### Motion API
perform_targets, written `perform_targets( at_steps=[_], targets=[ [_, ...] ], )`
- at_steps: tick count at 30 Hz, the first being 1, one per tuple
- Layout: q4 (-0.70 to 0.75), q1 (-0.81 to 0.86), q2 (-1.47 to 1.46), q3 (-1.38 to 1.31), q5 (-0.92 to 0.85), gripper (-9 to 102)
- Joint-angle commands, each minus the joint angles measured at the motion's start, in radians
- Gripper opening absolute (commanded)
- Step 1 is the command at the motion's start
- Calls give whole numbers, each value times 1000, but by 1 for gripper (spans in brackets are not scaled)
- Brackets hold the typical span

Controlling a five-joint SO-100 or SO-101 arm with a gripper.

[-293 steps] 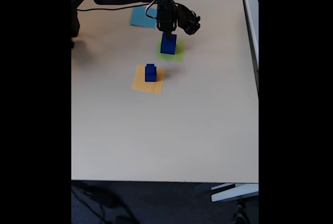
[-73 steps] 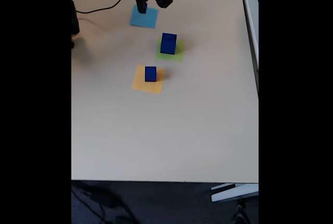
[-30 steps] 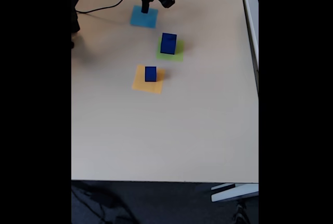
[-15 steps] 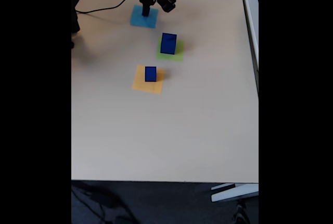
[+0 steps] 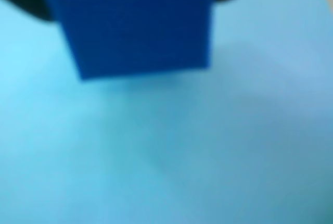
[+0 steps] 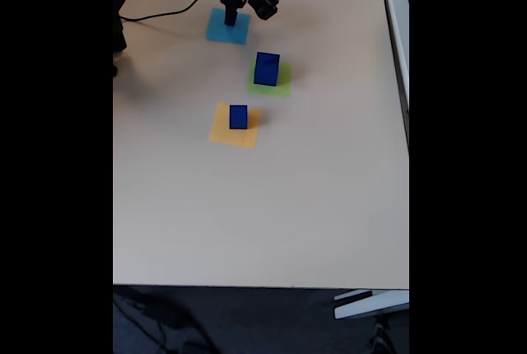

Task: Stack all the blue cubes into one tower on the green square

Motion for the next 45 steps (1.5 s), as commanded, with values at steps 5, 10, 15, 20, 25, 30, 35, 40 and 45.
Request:
perform_targets(
  at_steps=[5, 10, 15, 20, 25, 30, 35, 40, 45],
  targets=[
    [0, 8, 9, -21, 2, 18],
    [-2, 9, 3, -25, 0, 18],
    [-3, 9, 0, -38, -17, 28],
    [15, 8, -6, -84, -52, 28],
    [26, 5, 11, -109, -67, 28],
    [46, 5, 46, -158, -100, 28],
    [81, 12, 123, -206, -137, 43],
    [81, 55, 216, -216, -241, 55],
    [84, 123, 285, -206, -364, 57]
  ],
)
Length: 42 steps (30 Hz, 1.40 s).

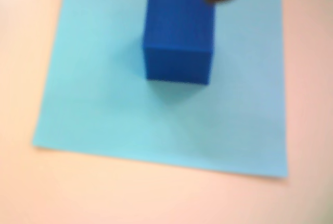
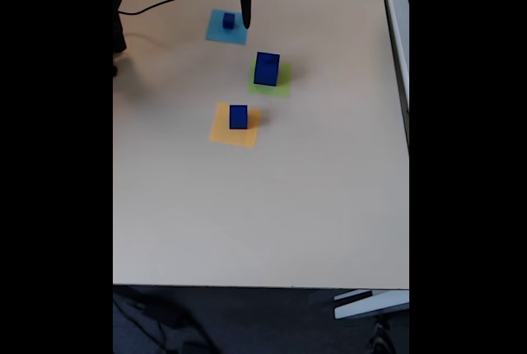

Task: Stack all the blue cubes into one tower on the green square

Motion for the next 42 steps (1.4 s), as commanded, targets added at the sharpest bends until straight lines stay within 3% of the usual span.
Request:
perform_targets(
  at_steps=[1, 14, 29, 42],
  targets=[
    [8, 48, 117, -40, -77, 57],
    [-18, 170, 8, -178, -247, 54],
    [2, 209, -210, -377, -115, 52],
    [5, 293, -262, -414, -187, 52]
  ],
)
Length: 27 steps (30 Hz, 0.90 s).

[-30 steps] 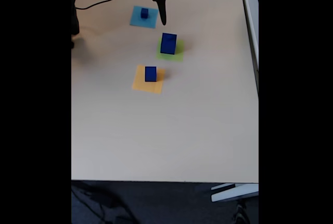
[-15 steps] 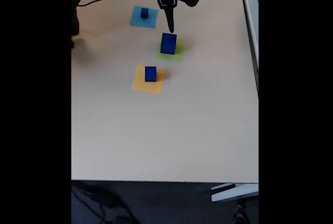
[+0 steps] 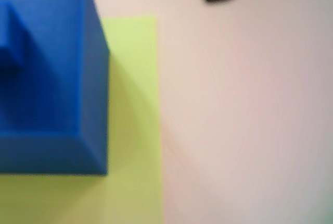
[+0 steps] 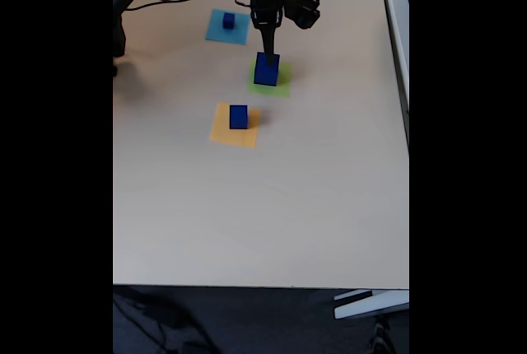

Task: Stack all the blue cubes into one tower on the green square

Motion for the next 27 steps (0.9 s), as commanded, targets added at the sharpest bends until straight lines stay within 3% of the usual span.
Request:
perform_targets(
  at_steps=[1, 27],
  targets=[
    [11, 23, 14, -54, -21, 52],
    [26, 72, -31, -44, -92, 43]
  ],
)
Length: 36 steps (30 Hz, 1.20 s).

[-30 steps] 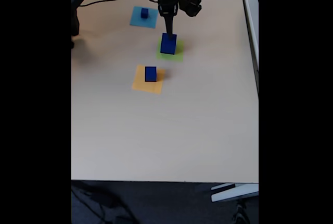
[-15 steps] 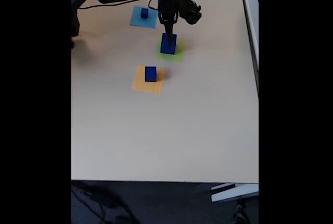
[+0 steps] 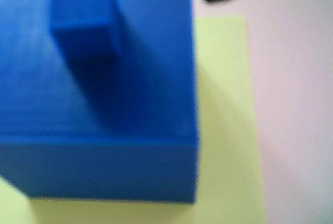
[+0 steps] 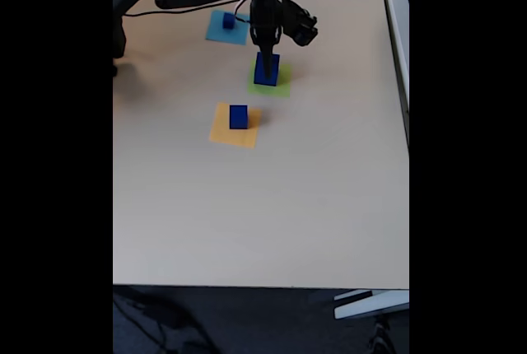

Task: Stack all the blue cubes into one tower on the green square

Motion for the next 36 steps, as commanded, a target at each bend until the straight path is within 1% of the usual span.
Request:
perform_targets(
  at_steps=[1, 6, 12, 16, 30, 36],
  targets=[
    [-2, 11, 21, -46, -9, 43],
    [0, 11, 20, -46, -11, 38],
    [-2, 11, 14, -46, -15, 36],
    [-2, 12, 14, -48, -15, 32],
    [-6, 15, 9, -48, -15, 29],
    [-6, 21, 8, -48, -21, 25]
  ],
)
